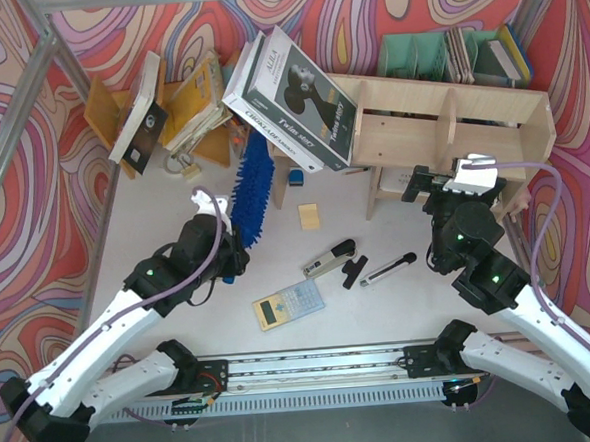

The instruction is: Dust the bookshelf with a duster

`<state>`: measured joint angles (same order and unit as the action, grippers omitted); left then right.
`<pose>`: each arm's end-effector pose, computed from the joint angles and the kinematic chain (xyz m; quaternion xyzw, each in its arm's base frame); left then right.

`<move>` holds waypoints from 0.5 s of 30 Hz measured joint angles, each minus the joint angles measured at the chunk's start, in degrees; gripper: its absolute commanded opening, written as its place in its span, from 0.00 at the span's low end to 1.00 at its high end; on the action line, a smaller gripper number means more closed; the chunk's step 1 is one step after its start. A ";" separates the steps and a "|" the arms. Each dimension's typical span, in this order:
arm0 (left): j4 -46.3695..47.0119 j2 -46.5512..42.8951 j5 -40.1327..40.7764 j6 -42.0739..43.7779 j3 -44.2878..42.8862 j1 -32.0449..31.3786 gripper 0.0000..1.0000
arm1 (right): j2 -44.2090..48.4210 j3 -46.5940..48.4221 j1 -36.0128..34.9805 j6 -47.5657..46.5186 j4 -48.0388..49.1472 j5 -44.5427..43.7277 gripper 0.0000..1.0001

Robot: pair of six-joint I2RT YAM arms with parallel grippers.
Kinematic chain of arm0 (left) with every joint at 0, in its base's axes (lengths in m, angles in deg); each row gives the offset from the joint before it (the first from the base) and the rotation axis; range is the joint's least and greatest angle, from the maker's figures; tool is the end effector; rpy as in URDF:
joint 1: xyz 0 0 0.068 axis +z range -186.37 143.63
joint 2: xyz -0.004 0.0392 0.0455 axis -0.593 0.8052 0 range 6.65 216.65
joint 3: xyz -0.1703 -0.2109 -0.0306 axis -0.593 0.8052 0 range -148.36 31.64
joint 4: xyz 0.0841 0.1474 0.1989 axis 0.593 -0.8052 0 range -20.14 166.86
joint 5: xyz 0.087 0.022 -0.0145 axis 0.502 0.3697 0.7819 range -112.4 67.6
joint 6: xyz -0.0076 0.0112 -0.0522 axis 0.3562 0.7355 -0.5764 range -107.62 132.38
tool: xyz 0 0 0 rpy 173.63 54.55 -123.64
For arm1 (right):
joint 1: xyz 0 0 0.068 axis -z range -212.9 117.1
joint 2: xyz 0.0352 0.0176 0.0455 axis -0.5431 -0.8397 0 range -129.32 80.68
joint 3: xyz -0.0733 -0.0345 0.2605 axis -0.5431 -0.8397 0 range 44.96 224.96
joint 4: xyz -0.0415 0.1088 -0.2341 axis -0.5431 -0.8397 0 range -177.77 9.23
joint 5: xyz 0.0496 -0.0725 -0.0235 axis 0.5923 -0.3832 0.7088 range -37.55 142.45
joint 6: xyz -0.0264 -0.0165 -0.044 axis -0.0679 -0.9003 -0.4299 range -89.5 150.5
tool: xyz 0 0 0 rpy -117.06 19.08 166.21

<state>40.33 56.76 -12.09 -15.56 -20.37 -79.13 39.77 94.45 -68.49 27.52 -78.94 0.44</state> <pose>0.1389 -0.1198 0.3221 0.0723 0.8799 -0.2029 0.4234 0.1367 0.0634 0.3996 0.1280 0.6542 -0.0754 0.7416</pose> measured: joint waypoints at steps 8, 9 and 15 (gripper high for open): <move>0.66 7.54 -0.70 -1.92 3.39 0.00 0.00 | -0.04 0.00 0.00 0.02 0.02 0.00 0.98; 0.66 8.20 -0.90 -2.10 3.65 0.00 0.00 | -0.04 0.00 0.00 0.02 0.00 0.00 0.98; 0.20 7.17 -0.57 -2.23 3.67 0.00 0.00 | -0.02 0.00 0.00 0.02 0.00 0.00 0.98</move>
<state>40.53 63.93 -12.66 -17.79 -16.69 -79.13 39.75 94.45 -68.49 27.54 -78.94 0.44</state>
